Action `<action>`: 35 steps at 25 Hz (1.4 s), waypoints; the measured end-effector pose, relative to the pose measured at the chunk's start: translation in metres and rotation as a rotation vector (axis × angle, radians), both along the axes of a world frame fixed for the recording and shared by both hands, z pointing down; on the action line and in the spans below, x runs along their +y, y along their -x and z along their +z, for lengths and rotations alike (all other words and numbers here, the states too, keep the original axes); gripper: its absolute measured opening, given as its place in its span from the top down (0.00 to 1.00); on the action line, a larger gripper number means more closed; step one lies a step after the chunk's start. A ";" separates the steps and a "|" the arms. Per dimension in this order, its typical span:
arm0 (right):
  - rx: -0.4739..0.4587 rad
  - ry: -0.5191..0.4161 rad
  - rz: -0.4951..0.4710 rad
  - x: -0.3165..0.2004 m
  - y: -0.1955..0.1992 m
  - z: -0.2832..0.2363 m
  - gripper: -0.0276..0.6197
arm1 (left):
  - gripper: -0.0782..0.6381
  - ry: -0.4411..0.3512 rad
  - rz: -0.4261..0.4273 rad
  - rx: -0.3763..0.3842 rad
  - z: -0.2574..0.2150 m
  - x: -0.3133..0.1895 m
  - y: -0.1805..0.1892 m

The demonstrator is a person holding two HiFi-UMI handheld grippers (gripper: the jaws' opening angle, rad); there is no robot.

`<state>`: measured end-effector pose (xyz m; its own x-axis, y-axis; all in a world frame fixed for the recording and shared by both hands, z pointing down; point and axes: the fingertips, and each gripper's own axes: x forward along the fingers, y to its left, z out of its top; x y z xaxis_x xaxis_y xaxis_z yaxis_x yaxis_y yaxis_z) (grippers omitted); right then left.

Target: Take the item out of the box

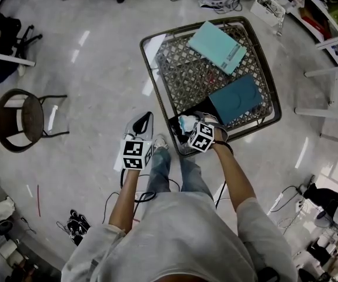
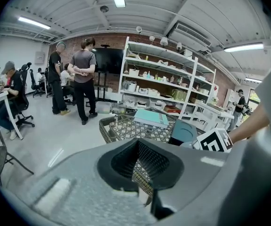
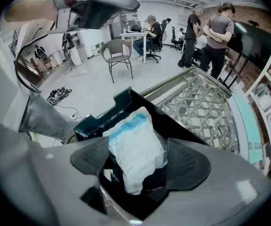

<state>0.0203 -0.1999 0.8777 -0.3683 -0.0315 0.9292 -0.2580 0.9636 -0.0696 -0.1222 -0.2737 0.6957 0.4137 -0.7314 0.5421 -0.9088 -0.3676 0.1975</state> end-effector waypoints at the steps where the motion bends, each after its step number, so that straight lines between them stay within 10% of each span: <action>1: 0.003 0.006 -0.002 0.000 0.000 0.002 0.39 | 0.89 0.000 -0.001 -0.001 0.000 0.000 0.001; 24: -0.001 0.070 0.001 0.012 0.006 0.007 0.60 | 0.89 0.003 -0.016 -0.002 -0.002 0.004 0.010; 35: -0.049 -0.081 0.059 -0.002 -0.002 -0.022 0.65 | 0.89 -0.013 -0.004 -0.002 -0.010 0.005 0.006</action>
<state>0.0225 -0.2023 0.8552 -0.4082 -0.1284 0.9038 -0.3124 0.9499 -0.0062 -0.1285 -0.2685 0.6856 0.4100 -0.7397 0.5336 -0.9105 -0.3666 0.1915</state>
